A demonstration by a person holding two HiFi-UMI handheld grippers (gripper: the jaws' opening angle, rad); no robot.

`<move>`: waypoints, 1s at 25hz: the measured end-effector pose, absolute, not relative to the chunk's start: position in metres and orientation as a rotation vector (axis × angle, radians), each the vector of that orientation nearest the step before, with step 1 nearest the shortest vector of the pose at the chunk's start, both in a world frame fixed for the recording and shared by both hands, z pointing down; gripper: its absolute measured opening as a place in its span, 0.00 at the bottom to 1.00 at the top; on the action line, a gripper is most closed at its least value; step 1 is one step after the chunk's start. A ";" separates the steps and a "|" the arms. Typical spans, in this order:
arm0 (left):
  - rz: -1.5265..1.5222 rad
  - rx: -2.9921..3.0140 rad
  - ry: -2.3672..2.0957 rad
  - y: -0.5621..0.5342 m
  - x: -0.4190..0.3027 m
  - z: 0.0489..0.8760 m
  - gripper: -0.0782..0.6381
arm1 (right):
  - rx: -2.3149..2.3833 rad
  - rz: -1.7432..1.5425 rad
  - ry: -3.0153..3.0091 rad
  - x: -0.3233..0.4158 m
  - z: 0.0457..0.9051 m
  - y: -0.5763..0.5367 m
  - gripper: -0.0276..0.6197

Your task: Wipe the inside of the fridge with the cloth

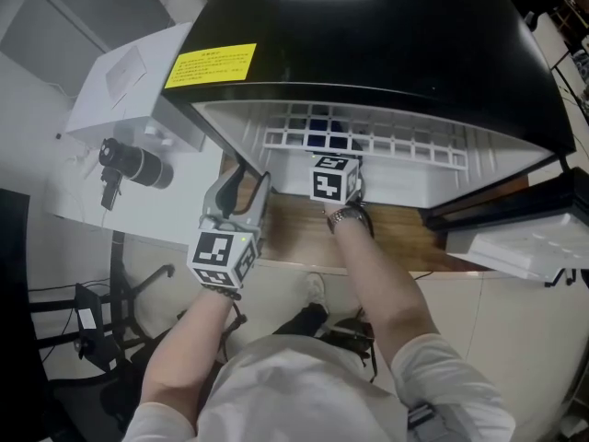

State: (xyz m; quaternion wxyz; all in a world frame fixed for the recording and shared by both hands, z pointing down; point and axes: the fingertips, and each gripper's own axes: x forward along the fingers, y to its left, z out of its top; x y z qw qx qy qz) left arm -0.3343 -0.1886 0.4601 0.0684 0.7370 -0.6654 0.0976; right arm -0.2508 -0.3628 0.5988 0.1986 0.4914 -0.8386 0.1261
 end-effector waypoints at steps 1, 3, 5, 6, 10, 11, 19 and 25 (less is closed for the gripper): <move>0.295 2.218 -2.005 -0.189 -0.334 0.460 0.35 | 1.380 0.353 -2.341 -0.247 0.599 -0.364 0.10; 0.294 2.214 -2.008 -0.189 -0.334 0.460 0.35 | 1.391 0.354 -2.331 -0.240 0.599 -0.366 0.10; 0.291 2.210 -2.013 -0.189 -0.335 0.460 0.35 | 1.403 0.353 -2.321 -0.232 0.601 -0.368 0.10; 0.290 2.208 -2.016 -0.189 -0.335 0.460 0.35 | 1.411 0.352 -2.315 -0.228 0.601 -0.370 0.10; 0.285 2.203 -2.021 -0.189 -0.335 0.460 0.35 | 1.442 0.355 -2.288 -0.209 0.601 -0.373 0.10; 0.285 2.201 -2.022 -0.189 -0.335 0.460 0.35 | 1.449 0.355 -2.282 -0.204 0.602 -0.374 0.10; 0.283 2.195 -2.026 -0.189 -0.335 0.461 0.35 | 1.516 0.358 -2.228 -0.164 0.604 -0.384 0.10; 0.284 2.193 -2.030 -0.189 -0.335 0.461 0.35 | 1.573 0.355 -2.171 -0.132 0.606 -0.392 0.10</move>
